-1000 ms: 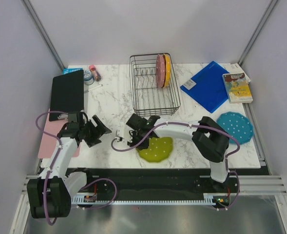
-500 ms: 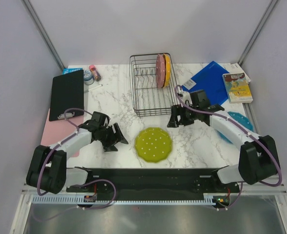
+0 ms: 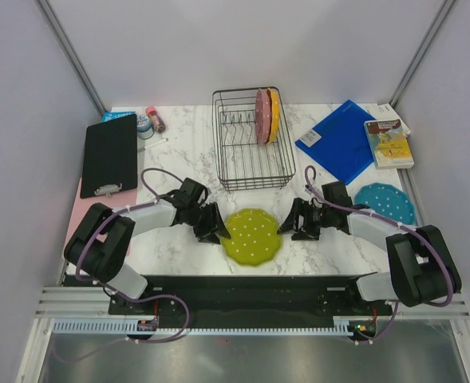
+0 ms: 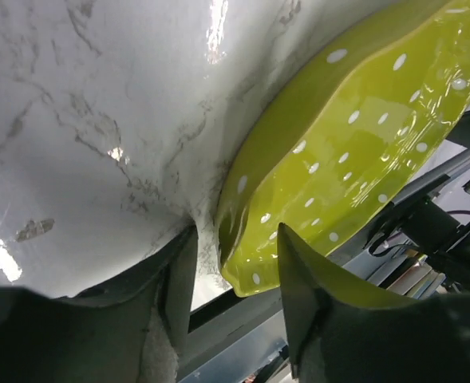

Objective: Load the plates into the dish rack

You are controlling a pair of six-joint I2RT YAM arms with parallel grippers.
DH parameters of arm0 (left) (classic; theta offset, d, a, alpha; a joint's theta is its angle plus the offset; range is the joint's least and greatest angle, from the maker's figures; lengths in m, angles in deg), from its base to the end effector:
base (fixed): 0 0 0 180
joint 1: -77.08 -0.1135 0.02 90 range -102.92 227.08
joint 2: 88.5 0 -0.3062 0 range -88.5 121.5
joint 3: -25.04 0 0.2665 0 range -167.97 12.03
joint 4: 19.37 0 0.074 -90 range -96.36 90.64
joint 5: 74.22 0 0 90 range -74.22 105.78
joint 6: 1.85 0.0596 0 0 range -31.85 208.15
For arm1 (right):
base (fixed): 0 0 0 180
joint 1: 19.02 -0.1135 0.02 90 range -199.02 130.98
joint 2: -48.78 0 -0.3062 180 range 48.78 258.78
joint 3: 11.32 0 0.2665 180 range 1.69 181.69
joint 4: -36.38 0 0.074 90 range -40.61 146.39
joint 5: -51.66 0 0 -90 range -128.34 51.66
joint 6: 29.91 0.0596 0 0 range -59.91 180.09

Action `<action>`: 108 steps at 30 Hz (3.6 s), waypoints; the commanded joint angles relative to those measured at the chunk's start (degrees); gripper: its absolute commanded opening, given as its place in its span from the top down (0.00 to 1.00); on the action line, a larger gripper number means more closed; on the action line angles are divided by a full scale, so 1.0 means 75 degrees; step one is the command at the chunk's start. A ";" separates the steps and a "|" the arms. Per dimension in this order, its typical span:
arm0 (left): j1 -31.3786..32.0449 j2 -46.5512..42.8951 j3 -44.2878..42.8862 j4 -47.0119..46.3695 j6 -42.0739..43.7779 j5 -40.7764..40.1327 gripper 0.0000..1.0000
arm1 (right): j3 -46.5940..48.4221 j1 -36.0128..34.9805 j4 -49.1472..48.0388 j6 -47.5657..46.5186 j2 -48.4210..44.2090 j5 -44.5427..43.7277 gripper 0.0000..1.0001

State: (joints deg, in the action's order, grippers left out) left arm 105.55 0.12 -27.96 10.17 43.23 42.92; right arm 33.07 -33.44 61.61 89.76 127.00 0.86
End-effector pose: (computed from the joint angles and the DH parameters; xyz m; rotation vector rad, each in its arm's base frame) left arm 0.2355 -0.1586 0.1491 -0.2646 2.9176 -0.9512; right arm 0.2237 0.0964 0.1618 0.0933 2.6773 1.1568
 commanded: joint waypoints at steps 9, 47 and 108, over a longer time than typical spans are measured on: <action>0.0048 0.0770 0.0315 -0.0938 -0.0502 0.0564 0.98 | -0.0480 0.0035 -0.3151 0.1433 0.1909 0.0772 0.22; -0.0948 -0.4580 -0.1500 0.1921 0.4325 -0.1833 0.26 | 0.6897 -0.1359 0.3713 -0.2701 0.0059 0.1080 1.00; -0.3491 -0.5406 -0.0739 0.1534 0.2721 -0.0677 0.32 | 1.4191 -0.2906 -0.0283 -0.4566 0.7712 -1.1837 1.00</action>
State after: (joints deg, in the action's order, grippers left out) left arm 80.00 -40.95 -33.53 22.72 65.02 35.88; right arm 134.11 -56.17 64.94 54.33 185.60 -87.14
